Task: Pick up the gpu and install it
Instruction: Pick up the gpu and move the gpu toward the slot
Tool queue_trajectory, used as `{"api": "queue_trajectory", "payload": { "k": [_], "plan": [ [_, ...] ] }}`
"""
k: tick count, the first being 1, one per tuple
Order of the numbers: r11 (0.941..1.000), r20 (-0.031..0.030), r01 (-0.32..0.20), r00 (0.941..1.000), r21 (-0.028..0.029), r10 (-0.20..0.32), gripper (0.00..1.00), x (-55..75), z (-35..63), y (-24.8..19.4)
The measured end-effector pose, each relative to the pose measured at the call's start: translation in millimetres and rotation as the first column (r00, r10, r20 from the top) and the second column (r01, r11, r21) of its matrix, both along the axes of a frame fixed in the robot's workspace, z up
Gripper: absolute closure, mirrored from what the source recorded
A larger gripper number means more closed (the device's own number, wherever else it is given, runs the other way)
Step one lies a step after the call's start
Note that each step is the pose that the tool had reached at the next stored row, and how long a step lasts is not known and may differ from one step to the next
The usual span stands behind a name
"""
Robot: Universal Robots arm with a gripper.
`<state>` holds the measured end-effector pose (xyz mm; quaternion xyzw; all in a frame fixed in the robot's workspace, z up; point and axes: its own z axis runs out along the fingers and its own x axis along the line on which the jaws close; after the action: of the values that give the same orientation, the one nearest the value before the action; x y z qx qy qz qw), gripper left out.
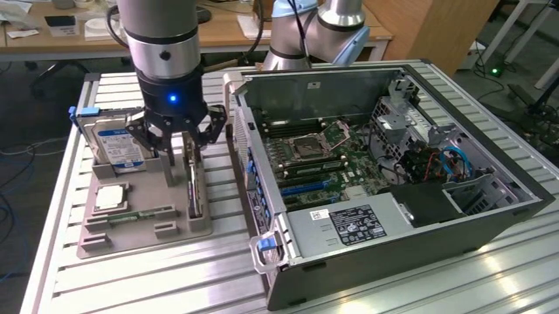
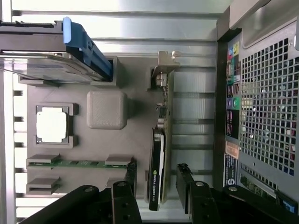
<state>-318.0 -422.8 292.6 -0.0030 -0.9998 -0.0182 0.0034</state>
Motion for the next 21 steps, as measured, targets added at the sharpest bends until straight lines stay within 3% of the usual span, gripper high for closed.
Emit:
{"api": "queue_trajectory", "payload": {
  "k": [4, 10, 21],
  "plan": [
    [1.0, -0.0025, 0.0, 1.0, 0.0, 0.0, 0.53, 0.8, -5.6, 1.7],
    [1.0, -0.0028, 0.0, 1.0, 0.0039, 0.0, 0.53, 0.9, -6.4, 1.8],
    [1.0, -0.0029, 0.0, 1.0, 0.0041, 0.0, 0.53, 0.9, -7.9, 0.1]
  ]
}}
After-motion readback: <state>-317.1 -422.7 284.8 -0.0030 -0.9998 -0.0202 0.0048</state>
